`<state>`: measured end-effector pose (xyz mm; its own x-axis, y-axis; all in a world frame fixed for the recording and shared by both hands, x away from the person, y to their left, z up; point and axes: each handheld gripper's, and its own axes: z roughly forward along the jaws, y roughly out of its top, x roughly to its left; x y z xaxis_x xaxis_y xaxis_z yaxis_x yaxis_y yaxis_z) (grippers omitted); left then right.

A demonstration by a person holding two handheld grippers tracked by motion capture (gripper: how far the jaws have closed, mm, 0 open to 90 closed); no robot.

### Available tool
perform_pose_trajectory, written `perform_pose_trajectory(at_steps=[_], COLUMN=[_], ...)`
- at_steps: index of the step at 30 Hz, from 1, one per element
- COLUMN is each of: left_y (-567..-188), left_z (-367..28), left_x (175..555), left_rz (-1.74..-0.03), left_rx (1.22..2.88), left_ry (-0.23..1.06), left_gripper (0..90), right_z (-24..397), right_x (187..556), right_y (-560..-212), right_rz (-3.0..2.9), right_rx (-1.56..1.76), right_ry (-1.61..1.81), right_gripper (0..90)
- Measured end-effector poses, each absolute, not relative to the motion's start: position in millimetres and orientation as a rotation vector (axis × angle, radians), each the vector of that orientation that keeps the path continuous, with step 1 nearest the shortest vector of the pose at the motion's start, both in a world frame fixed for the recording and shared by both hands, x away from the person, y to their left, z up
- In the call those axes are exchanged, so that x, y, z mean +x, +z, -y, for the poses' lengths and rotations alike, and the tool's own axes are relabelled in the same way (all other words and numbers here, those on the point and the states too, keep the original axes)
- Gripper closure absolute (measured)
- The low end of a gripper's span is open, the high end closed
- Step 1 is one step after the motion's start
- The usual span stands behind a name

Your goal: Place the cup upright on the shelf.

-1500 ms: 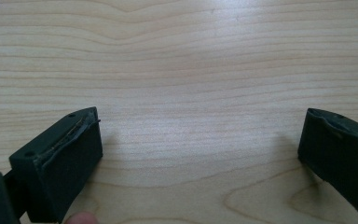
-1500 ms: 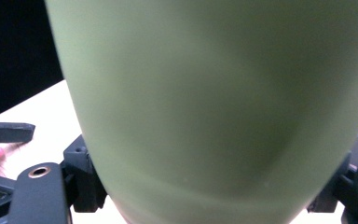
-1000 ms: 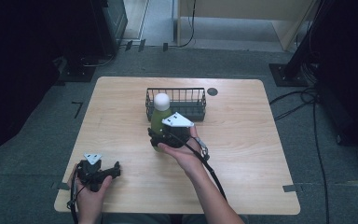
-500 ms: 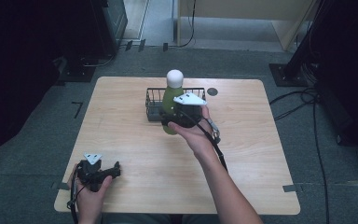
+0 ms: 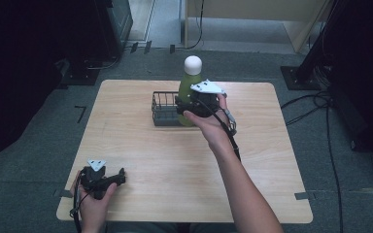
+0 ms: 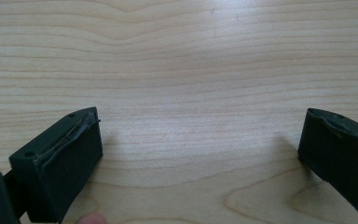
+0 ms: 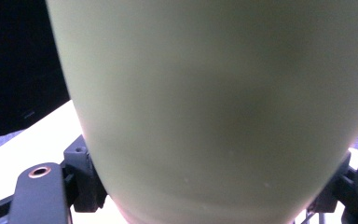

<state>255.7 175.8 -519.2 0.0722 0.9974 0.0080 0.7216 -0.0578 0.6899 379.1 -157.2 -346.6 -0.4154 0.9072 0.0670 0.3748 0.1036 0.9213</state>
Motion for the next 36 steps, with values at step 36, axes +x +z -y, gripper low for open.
perform_pose_trajectory(at_steps=[36], left_y=[-519], left_z=[-176], left_x=[256], left_rz=[-1.700], left_rx=[1.837], left_ry=[0.690], left_gripper=[0.0], right_z=[185], right_x=[452], right_y=[-372], right_rz=[-1.675], right_rx=[1.350], right_ry=[1.170], right_gripper=[20.4])
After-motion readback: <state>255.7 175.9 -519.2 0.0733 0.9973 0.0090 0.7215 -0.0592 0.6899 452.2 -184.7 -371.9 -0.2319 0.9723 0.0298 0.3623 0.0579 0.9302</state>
